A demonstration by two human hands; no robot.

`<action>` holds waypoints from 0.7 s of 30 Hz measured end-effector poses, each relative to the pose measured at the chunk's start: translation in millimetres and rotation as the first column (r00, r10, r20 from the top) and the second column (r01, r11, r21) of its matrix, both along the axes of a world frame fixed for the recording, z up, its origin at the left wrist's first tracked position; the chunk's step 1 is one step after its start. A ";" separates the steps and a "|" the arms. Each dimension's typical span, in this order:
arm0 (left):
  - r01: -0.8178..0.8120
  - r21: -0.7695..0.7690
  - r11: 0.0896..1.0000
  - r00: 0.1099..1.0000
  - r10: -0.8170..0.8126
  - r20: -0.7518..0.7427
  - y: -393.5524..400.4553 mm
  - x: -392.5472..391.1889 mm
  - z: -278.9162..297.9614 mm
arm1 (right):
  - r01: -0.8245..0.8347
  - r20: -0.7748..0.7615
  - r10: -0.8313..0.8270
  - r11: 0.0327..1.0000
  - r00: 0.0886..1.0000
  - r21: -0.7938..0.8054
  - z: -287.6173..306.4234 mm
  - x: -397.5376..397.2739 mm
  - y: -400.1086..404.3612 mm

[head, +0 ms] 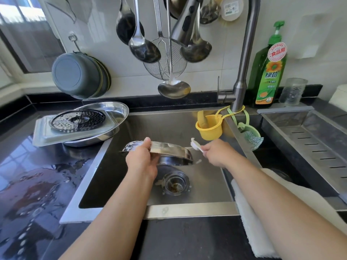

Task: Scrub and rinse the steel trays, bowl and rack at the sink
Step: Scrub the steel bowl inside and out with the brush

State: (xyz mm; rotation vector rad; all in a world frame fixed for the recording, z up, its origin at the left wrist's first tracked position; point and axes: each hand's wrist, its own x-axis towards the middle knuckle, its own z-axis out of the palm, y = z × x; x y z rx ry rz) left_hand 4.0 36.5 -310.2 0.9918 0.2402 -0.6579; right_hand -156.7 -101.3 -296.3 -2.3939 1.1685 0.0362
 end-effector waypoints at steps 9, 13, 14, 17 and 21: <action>0.133 0.795 0.592 0.504 -0.731 0.460 10.3 -6.4 41.1 | 0.135 0.333 -0.150 0.989 0.931 0.067 8.5 -9.6 -7.1; -0.174 0.951 0.255 0.074 -0.960 0.271 11.8 -15.4 31.5 | 0.163 0.389 -0.176 0.984 0.904 0.068 5.5 -11.6 -12.1; -0.224 0.954 0.199 0.009 -0.978 0.206 10.7 -15.9 23.9 | 0.166 0.388 -0.176 0.984 0.905 0.060 4.7 -12.2 -12.8; -0.344 0.939 -0.020 -0.165 -0.983 -0.082 8.7 -17.7 1.1 | 0.160 0.376 -0.173 0.985 0.910 0.064 3.6 -13.3 -12.3; -0.392 0.896 -0.209 -0.293 -0.895 -0.337 5.1 -32.0 -20.1 | 0.081 0.350 -0.110 0.992 0.930 0.096 8.8 -16.0 -7.7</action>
